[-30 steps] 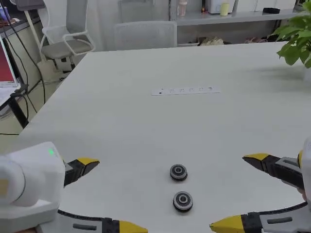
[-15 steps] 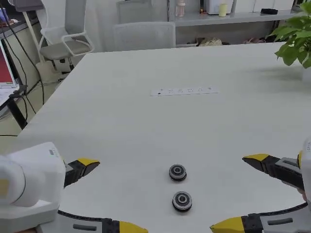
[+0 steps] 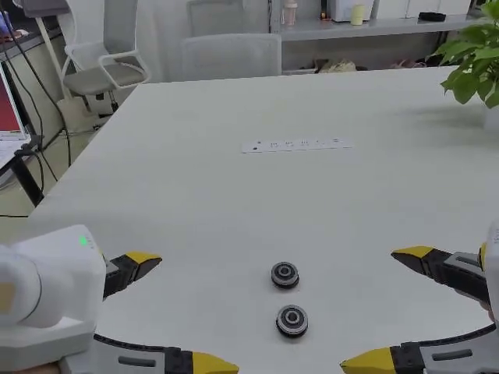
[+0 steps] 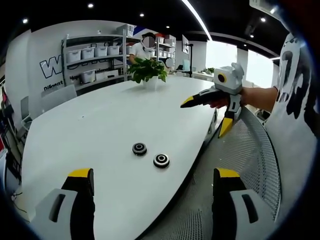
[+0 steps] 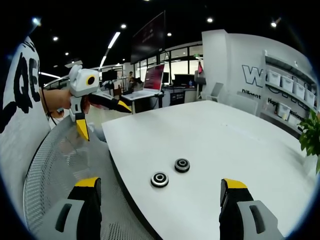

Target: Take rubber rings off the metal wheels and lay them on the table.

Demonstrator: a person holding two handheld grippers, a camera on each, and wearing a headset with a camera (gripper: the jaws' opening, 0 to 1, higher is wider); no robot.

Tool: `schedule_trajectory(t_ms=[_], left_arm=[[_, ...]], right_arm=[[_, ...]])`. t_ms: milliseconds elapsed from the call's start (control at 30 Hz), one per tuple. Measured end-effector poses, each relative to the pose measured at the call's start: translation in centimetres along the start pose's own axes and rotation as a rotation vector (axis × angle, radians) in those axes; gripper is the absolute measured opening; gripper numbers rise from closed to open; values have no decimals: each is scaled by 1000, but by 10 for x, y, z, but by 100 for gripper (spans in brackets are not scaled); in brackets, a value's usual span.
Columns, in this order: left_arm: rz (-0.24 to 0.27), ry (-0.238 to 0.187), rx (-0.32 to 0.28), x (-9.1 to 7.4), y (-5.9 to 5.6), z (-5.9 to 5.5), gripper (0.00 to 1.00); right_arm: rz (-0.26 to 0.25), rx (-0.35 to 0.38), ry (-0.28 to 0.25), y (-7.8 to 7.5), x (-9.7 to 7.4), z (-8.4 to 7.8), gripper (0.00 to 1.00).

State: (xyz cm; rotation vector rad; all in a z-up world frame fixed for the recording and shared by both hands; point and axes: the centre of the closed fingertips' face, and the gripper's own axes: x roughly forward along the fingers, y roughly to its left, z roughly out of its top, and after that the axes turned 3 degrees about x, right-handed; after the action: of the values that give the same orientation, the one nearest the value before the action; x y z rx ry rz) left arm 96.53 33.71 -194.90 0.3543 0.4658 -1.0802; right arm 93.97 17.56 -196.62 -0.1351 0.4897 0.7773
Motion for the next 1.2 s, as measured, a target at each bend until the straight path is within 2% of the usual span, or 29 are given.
schedule_trajectory(t_ms=[333,633,1200], left_arm=[[-11,2,8,5,0,3,97],[-20,-1,21,10,-1,8,97],[-56,3,54,22,-9,18,97]], right_arm=[[3,-6,23,0,0,-8,99],[-1,-5,24,-3,-2,-7,99],[-14,1,33,-10,-10,-12,99]])
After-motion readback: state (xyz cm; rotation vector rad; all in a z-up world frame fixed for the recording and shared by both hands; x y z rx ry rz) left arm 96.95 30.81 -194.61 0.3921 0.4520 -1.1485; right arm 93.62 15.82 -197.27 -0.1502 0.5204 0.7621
